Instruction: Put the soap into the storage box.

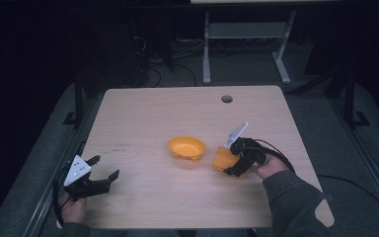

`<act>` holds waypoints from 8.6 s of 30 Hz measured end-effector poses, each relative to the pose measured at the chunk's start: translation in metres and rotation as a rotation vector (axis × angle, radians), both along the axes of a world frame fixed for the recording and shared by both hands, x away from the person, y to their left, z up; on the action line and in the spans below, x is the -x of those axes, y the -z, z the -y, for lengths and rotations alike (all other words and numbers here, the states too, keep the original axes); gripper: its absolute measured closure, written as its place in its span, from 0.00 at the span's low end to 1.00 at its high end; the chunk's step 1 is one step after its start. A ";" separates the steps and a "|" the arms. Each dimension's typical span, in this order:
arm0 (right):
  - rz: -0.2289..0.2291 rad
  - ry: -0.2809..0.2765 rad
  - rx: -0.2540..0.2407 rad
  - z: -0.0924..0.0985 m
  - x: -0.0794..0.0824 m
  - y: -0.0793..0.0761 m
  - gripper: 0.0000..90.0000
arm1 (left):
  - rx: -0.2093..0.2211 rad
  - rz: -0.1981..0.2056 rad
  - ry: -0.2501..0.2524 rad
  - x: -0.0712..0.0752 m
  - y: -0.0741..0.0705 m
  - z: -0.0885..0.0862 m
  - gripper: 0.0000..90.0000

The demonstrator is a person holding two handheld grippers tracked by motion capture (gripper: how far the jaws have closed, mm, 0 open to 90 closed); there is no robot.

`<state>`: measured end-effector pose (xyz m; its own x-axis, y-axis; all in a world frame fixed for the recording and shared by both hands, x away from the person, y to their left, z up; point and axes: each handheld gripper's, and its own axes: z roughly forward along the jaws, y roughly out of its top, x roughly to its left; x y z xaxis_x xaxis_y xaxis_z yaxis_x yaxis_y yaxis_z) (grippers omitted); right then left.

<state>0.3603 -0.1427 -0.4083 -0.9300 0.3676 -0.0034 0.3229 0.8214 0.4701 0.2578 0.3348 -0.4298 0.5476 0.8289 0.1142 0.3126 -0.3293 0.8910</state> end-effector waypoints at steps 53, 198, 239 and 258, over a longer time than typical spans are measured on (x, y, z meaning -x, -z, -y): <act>0.028 -0.097 0.005 -0.051 -0.032 -0.027 0.23 | 0.010 0.006 -0.010 0.001 -0.001 -0.003 0.15; 0.076 -0.116 -0.032 -0.093 -0.055 -0.043 0.21 | 0.030 0.009 -0.018 0.000 -0.001 -0.007 0.15; 0.107 -0.051 -0.046 -0.049 -0.036 -0.054 0.21 | 0.020 0.005 -0.020 0.000 -0.001 -0.006 0.15; 0.086 -0.006 -0.050 -0.026 -0.029 -0.046 0.22 | 0.017 0.004 -0.019 0.000 -0.001 -0.006 0.15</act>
<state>0.3889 -0.1167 -0.3624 -0.9294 0.3634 -0.0651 0.2745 0.7981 0.5364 0.2578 0.3408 -0.4292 0.5313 0.8410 0.1023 0.3154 -0.3084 0.8975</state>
